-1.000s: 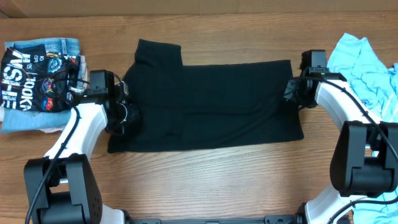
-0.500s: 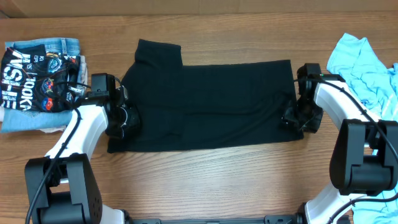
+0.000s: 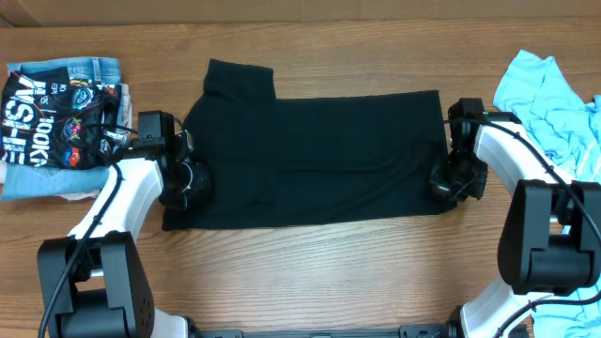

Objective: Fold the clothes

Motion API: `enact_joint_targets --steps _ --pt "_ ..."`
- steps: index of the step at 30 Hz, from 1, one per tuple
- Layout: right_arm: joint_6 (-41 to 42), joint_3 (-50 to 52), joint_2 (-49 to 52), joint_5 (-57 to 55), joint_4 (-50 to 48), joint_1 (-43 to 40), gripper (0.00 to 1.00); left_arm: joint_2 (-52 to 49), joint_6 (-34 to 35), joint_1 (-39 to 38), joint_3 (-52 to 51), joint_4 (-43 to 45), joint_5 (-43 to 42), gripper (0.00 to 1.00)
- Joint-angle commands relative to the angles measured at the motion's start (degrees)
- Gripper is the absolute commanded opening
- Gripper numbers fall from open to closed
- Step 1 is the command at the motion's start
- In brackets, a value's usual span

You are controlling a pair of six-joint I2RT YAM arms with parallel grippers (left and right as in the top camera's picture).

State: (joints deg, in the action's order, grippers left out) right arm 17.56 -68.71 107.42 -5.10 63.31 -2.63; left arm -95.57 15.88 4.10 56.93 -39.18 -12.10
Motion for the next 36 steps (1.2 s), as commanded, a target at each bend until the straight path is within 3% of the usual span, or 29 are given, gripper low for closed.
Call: enact_joint_targets --steps 1,6,17,23,25,27,36 --pt "0.61 0.13 0.20 -6.12 2.14 -0.46 0.14 0.74 -0.46 -0.37 -0.59 0.00 0.55 0.41" --pt "6.16 0.13 0.20 -15.54 6.58 -0.55 0.14 0.74 -0.46 -0.37 -0.59 -0.74 0.76 0.41" --pt "6.32 0.13 0.20 -15.50 9.92 -0.55 0.16 0.74 -0.44 -0.37 -0.59 -1.51 2.64 0.40" --pt "6.29 0.13 0.20 -12.81 10.08 -0.55 0.25 0.74 -0.44 -0.37 -0.59 -2.14 2.08 0.40" --pt "6.27 0.13 0.20 -12.83 9.99 -0.55 0.40 0.76 -0.61 -0.37 -0.55 -2.08 -1.60 0.38" --pt "6.27 0.13 0.20 -12.83 9.38 -0.55 0.48 0.85 -1.55 -0.37 -0.44 -1.55 -6.05 0.39" --pt "6.27 0.11 0.20 -12.39 6.80 -0.55 0.51 0.96 -1.77 -0.44 -0.52 0.59 -8.48 0.44"
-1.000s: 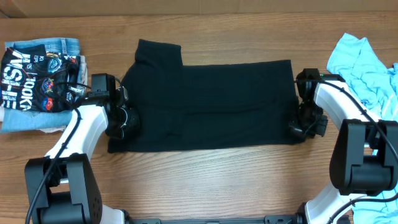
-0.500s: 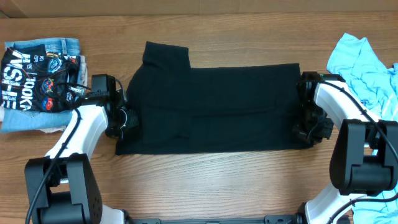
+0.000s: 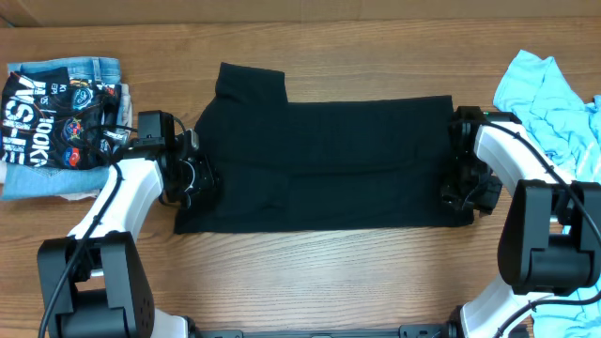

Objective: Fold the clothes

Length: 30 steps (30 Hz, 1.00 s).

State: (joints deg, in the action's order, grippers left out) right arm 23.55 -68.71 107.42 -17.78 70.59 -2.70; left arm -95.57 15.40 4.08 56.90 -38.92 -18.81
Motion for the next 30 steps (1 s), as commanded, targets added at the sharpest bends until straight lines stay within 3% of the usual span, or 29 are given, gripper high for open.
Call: enact_joint_targets --steps 1,13,24,30 --pt "0.28 0.09 0.20 0.31 -0.66 -0.48 0.51 0.85 -1.31 -0.42 -0.61 0.39 -1.49 0.43" --pt "0.31 -5.97 0.17 1.03 -2.34 -0.48 0.55 -0.04 -1.29 -3.50 -4.28 4.90 -0.87 0.40" --pt "0.22 -14.80 -0.59 7.82 -0.42 -0.48 0.56 -0.07 1.31 -3.74 -10.95 4.13 10.62 0.40" --pt "-2.45 -17.07 -1.66 8.92 0.20 -0.48 0.56 -0.04 4.79 1.05 -12.15 -0.76 17.84 0.37"
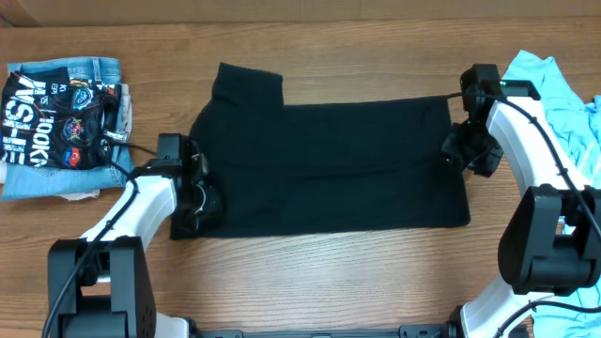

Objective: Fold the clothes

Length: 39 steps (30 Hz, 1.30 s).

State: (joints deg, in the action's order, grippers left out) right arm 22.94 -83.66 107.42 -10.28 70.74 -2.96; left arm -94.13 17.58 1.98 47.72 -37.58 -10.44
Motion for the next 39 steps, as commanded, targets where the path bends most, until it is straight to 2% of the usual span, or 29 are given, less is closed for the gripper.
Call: enact_joint_targets --steps 1,5,7,9,14,16,17,19,20,26,39 --pt "-2.43 -2.40 -1.95 1.49 0.07 -0.22 0.56 -1.46 2.56 4.87 -2.95 -2.51 9.86 0.36" --pt "-3.48 -3.02 -2.54 1.70 0.07 -0.22 0.56 -1.42 -0.83 11.56 -2.32 -2.60 8.70 0.37" --pt "-5.05 -3.15 -2.58 3.80 -0.39 -0.22 0.56 -1.31 -3.74 13.53 -0.94 -2.71 3.23 0.38" --pt "-6.80 -3.15 -2.58 7.10 -1.44 -0.22 0.56 -0.83 -6.32 13.57 1.29 -2.80 -1.79 0.41" --pt "-11.10 -3.15 -2.58 11.96 -3.67 -0.22 0.56 2.71 -10.10 10.34 9.51 -6.14 -5.38 0.47" --pt "-11.96 -3.15 -2.58 11.91 -3.85 -0.22 0.56 4.48 -11.13 8.98 13.79 -7.65 -6.23 0.54" --pt "-12.57 -3.17 -2.58 11.89 -3.87 -0.22 0.57 5.27 -11.34 8.35 16.02 -8.07 -6.14 0.61" --pt "-12.79 -3.17 -2.58 11.91 -4.09 -0.22 0.57 6.38 -11.61 7.43 20.68 -7.56 -6.14 0.85" --pt "-12.79 -3.17 -2.58 11.91 -4.17 -0.22 0.57 6.47 -12.28 7.21 22.73 -6.99 -6.21 0.90" --pt "-12.76 -3.15 -2.58 11.93 -4.22 -0.22 0.57 1.64 -12.92 7.02 32.09 -5.09 -5.49 0.91" --pt "-12.74 -3.15 -2.58 11.96 -2.91 -0.22 0.58 -27.93 -17.03 6.99 53.75 -4.92 -7.15 0.89"
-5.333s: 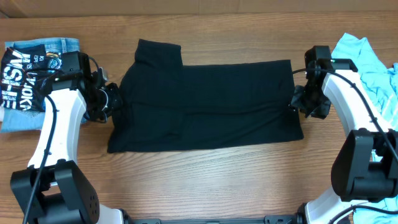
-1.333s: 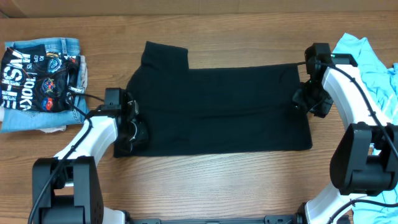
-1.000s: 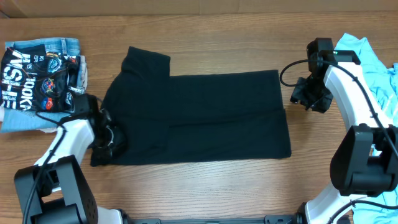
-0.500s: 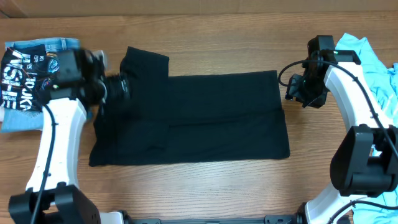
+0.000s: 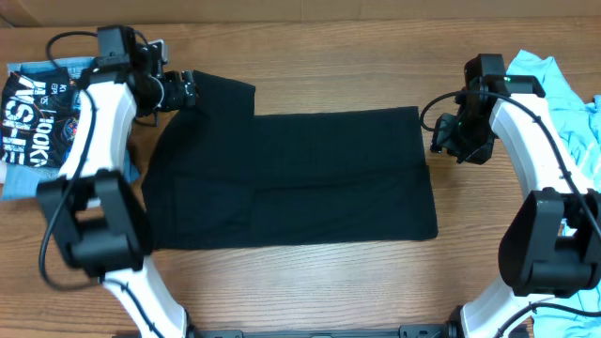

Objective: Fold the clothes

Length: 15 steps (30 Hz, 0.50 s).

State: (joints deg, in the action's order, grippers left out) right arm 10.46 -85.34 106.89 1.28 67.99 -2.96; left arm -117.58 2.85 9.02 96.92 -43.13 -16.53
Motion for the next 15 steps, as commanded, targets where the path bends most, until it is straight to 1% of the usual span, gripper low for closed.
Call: enact_joint_targets --steps 1,6,9,11,12,13,15 --pt "-0.26 -1.46 -2.05 0.39 -0.11 -0.22 0.58 -5.99 -2.60 -0.04 5.20 1.51 -1.07 0.89" --pt "-0.24 -1.46 -2.05 0.39 0.22 -0.22 0.58 -10.80 -2.69 -0.07 5.57 7.04 -1.09 0.86" --pt "-0.22 -1.46 -2.05 0.39 0.22 -0.22 0.58 -13.00 -2.69 -0.07 5.57 8.90 -1.11 0.86" --pt "0.00 -1.46 -2.05 0.39 0.22 -0.22 0.58 -14.19 -2.67 -0.07 5.57 9.53 -1.14 0.84" --pt "0.00 -1.46 -2.05 0.42 0.22 -0.22 0.58 -14.47 -2.69 -0.07 5.57 9.57 -1.42 0.81" --pt "-0.02 -1.46 -2.05 0.42 0.20 -0.22 0.58 -14.97 -2.69 -0.07 5.57 9.75 -1.64 0.76" --pt "0.00 -1.46 -2.05 0.42 0.13 -0.22 0.58 -15.23 -2.86 -0.07 5.57 10.03 -2.82 0.62"
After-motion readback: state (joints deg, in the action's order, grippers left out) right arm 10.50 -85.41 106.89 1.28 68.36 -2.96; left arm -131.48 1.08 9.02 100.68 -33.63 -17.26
